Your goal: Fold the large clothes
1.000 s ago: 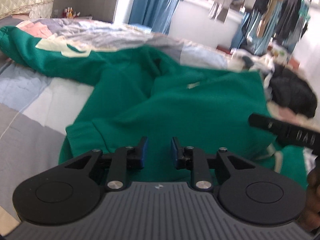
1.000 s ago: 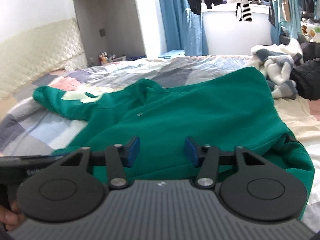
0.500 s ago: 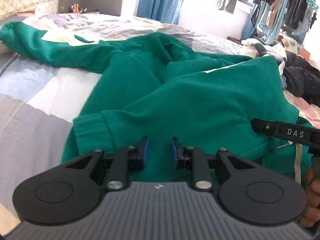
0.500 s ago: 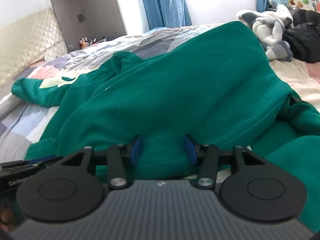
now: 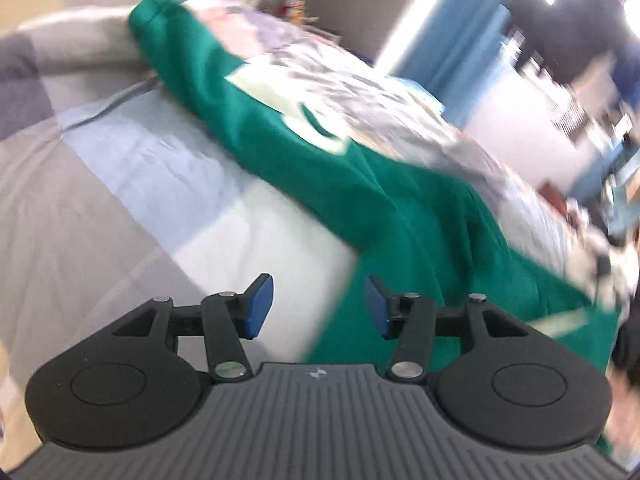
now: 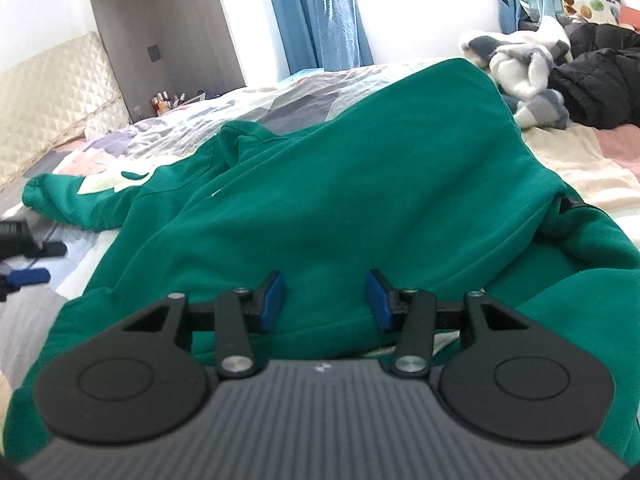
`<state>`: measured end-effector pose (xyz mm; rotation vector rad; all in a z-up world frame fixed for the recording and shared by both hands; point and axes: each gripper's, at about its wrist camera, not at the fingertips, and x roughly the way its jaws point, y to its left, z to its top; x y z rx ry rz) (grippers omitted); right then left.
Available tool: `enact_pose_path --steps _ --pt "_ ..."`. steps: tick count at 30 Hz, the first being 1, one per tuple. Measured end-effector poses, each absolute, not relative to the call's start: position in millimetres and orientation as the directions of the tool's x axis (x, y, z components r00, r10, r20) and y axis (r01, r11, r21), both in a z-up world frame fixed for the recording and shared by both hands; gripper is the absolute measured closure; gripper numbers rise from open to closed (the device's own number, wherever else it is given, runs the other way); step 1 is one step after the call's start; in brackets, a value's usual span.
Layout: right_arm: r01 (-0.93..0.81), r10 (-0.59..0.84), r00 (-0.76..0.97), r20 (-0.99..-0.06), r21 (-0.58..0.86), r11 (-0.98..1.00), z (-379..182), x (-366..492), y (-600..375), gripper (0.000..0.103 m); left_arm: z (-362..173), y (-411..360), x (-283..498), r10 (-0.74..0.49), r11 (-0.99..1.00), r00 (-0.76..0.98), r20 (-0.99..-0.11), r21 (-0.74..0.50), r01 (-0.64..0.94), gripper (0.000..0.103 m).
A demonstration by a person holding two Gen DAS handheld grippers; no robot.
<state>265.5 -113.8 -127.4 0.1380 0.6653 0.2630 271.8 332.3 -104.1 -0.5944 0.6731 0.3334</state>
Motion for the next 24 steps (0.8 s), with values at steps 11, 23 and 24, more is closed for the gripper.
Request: enact_pose_path --steps 11,23,24 --pt "-0.123 0.255 0.762 -0.595 0.254 0.959 -129.7 278.0 -119.7 0.055 -121.0 471.0 353.4 0.121 0.687 0.769 -0.628 -0.506 -0.521 0.03" --pt "-0.077 0.192 0.782 -0.593 0.214 0.974 -133.9 296.0 -105.0 0.053 -172.7 578.5 407.1 0.25 0.479 0.782 -0.571 -0.629 -0.612 0.025" --pt "-0.075 0.189 0.782 -0.593 0.211 0.975 -134.6 296.2 -103.7 0.053 -176.3 585.1 409.5 0.275 0.464 0.774 -0.571 -0.626 -0.627 0.025"
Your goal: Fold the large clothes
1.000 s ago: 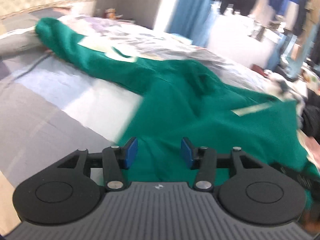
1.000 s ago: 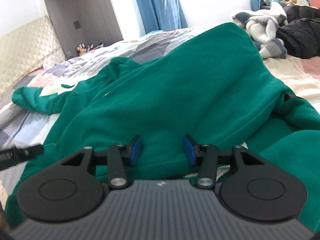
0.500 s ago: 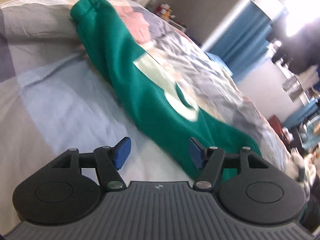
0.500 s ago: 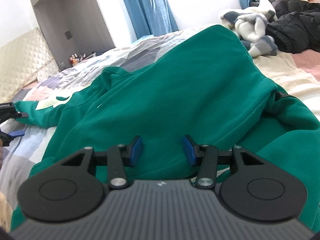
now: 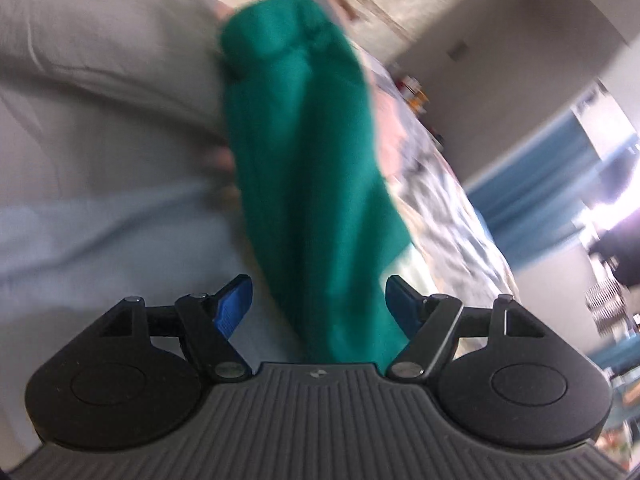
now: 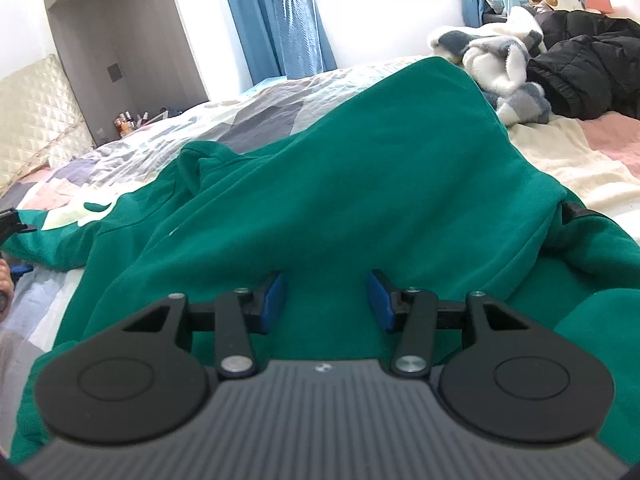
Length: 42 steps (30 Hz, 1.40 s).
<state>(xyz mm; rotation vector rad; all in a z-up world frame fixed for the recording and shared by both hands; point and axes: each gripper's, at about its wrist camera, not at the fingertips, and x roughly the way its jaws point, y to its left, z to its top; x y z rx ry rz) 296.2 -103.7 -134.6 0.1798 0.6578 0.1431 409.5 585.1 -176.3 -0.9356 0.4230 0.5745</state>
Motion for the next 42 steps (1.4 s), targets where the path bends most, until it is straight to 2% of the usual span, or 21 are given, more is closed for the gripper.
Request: enact_pose_path --steps 6,11,15,19,22,24,27,32,36,42 --pt "-0.09 0.163 0.809 -0.564 0.155 0.984 -138.7 297.1 -97.2 0.054 -196.4 608.6 423.7 0.391 0.449 0.736 -0.553 -0.583 -0.677 0.025" --pt "-0.09 0.135 0.822 -0.553 0.107 0.99 -140.8 302.6 -90.3 0.054 -190.5 622.1 443.5 0.418 0.434 0.734 -0.535 -0.592 -0.679 0.026" --pt "-0.082 0.129 0.824 -0.552 0.109 0.991 -138.6 308.8 -89.1 0.054 -171.6 626.0 461.4 0.431 0.472 0.708 -0.559 -0.529 -0.705 0.047" --pt "-0.099 0.132 0.828 -0.545 0.09 0.991 -139.8 309.2 -89.1 0.054 -154.3 610.2 475.7 0.46 0.554 0.659 -0.594 -0.388 -0.737 0.083" --pt "-0.106 0.143 0.823 -0.549 0.098 0.99 -140.0 310.7 -92.1 0.055 -131.8 596.0 480.1 0.496 0.595 0.644 -0.583 -0.312 -0.741 0.091" --pt "-0.106 0.152 0.815 -0.558 0.114 0.988 -137.9 312.2 -94.9 0.056 -111.7 581.2 479.4 0.518 0.632 0.641 -0.567 -0.251 -0.733 0.092" --pt "-0.087 0.159 0.807 -0.569 0.151 0.985 -132.4 313.7 -100.4 0.065 -69.5 554.1 478.1 0.57 0.689 0.649 -0.504 -0.136 -0.711 0.094" --pt "-0.067 0.161 0.816 -0.555 0.186 0.98 -122.4 311.6 -111.6 0.066 2.9 499.0 467.6 0.576 0.774 0.709 -0.408 -0.007 -0.633 0.094" --pt "-0.061 0.174 0.826 -0.536 0.221 0.973 -116.5 304.6 -124.5 0.066 56.5 447.6 453.0 0.537 0.828 0.774 -0.336 0.034 -0.56 0.094" --pt "-0.072 0.21 0.848 -0.486 0.288 0.955 -98.5 287.0 -145.3 0.066 108.4 355.1 420.9 0.442 0.894 0.856 -0.267 0.05 -0.446 0.094"
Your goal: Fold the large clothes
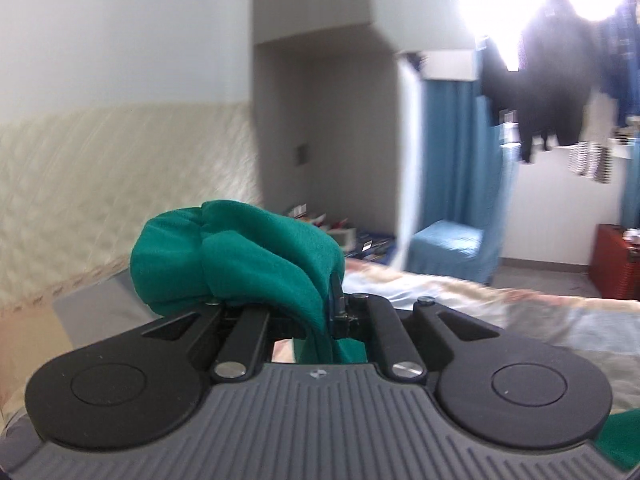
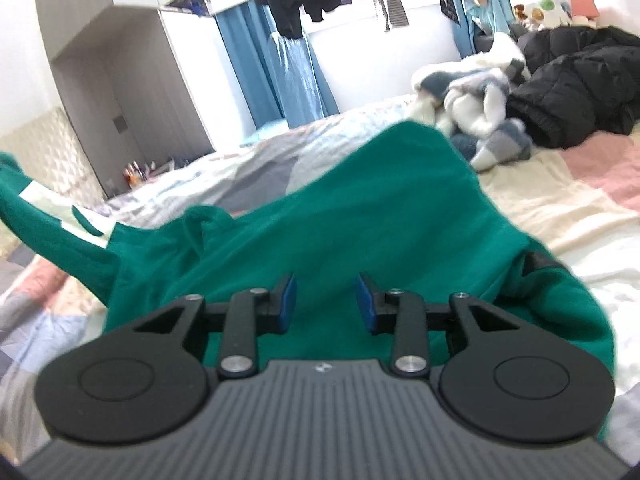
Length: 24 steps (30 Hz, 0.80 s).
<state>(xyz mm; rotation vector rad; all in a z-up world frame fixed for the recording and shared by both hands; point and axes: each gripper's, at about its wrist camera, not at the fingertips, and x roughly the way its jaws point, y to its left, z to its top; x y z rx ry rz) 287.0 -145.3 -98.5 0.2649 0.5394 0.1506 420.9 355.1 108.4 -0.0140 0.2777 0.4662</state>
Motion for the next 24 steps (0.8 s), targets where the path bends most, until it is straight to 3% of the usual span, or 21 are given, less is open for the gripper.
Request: enact_pose_path --steps 8,15,24 --pt "-0.158 0.272 0.9 -0.34 0.327 0.932 -69.8 250.7 -175.2 0.066 139.2 212.8 351.6 0.26 0.965 0.953 -0.156 0.071 -0.251 0.094" --pt "-0.161 0.283 0.914 -0.29 0.381 0.91 -58.6 241.2 -205.4 0.066 112.2 105.2 309.5 0.078 0.99 0.976 -0.203 0.128 -0.053 0.094" --pt "-0.078 0.263 0.919 -0.294 0.518 0.852 -62.5 246.2 -252.6 0.066 -13.2 3.9 269.5 -0.154 0.972 0.916 -0.371 0.108 0.207 0.094"
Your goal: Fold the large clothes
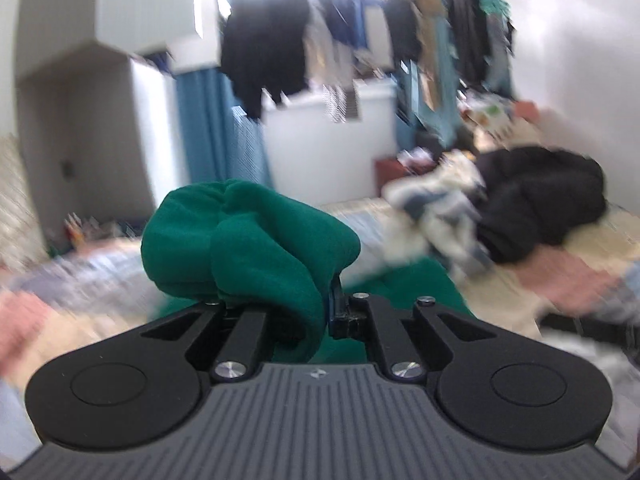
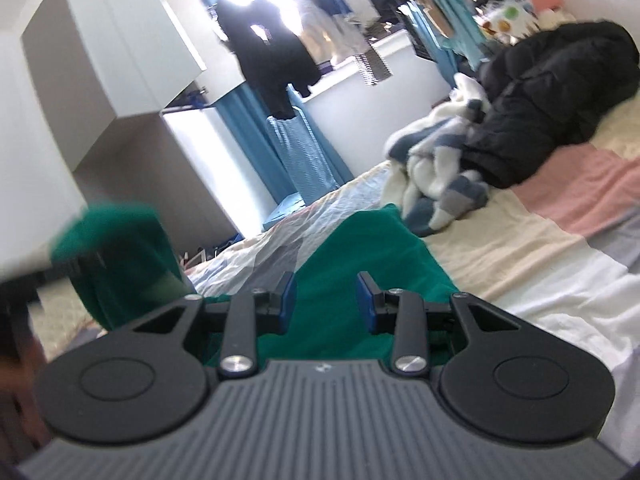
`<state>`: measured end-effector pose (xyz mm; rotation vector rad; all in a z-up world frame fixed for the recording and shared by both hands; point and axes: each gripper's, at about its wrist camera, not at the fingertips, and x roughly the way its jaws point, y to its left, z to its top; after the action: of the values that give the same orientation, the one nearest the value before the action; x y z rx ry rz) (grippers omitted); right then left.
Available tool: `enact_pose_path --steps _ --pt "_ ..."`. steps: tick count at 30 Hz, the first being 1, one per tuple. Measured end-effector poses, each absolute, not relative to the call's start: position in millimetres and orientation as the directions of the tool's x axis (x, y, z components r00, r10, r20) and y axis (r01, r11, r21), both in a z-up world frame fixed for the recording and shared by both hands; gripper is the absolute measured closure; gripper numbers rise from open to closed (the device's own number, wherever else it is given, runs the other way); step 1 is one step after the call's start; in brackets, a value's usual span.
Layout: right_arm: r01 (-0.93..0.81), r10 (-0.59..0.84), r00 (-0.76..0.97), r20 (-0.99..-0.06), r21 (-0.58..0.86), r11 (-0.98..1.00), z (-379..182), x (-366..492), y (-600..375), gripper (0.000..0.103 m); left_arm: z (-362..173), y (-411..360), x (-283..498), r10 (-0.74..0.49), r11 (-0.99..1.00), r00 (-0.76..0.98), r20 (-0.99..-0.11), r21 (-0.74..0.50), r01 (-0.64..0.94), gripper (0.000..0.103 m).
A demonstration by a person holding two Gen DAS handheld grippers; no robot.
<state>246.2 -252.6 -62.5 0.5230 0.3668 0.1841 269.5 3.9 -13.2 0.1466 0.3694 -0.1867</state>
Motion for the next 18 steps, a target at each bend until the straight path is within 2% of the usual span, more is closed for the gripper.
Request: enact_pose_path --steps 3,6,10,12,14,16,17,18 --pt "-0.066 0.253 0.923 -0.292 0.525 0.849 -64.2 246.9 -259.6 0.066 -61.0 -13.6 270.8 -0.172 0.966 0.872 -0.458 0.093 0.239 0.094" --pt "-0.041 0.236 0.924 -0.302 0.534 0.844 -68.8 248.5 -263.0 0.066 -99.9 -22.3 281.6 -0.2 0.969 0.822 -0.533 0.02 0.248 0.094" --pt "-0.031 0.23 0.922 -0.312 0.532 0.846 -71.3 248.6 -263.7 0.066 -131.8 -22.8 281.7 -0.203 0.974 0.802 -0.561 -0.032 0.223 0.093" --pt "-0.033 0.229 0.922 -0.314 0.524 0.851 -71.7 247.6 -263.2 0.066 -128.9 -23.1 292.8 -0.206 0.973 0.807 -0.554 -0.03 0.228 0.093" --pt "-0.034 0.224 0.921 -0.318 0.508 0.861 -72.7 247.7 -260.9 0.066 -122.6 -16.6 294.0 -0.236 0.968 0.792 -0.563 -0.068 0.24 0.085" --pt "-0.031 0.22 0.919 -0.326 0.498 0.867 -74.0 249.1 -259.2 0.066 -110.9 -2.9 289.9 -0.288 0.957 0.758 -0.585 -0.144 0.253 0.062" --pt "-0.029 0.22 0.918 -0.331 0.495 0.868 -74.7 250.1 -257.8 0.066 -105.8 2.7 287.1 -0.309 0.951 0.75 -0.585 -0.176 0.254 0.057" --pt "-0.028 0.22 0.916 -0.336 0.495 0.869 -75.5 251.2 -256.7 0.066 -100.8 6.9 284.1 -0.323 0.946 0.747 -0.582 -0.198 0.255 0.047"
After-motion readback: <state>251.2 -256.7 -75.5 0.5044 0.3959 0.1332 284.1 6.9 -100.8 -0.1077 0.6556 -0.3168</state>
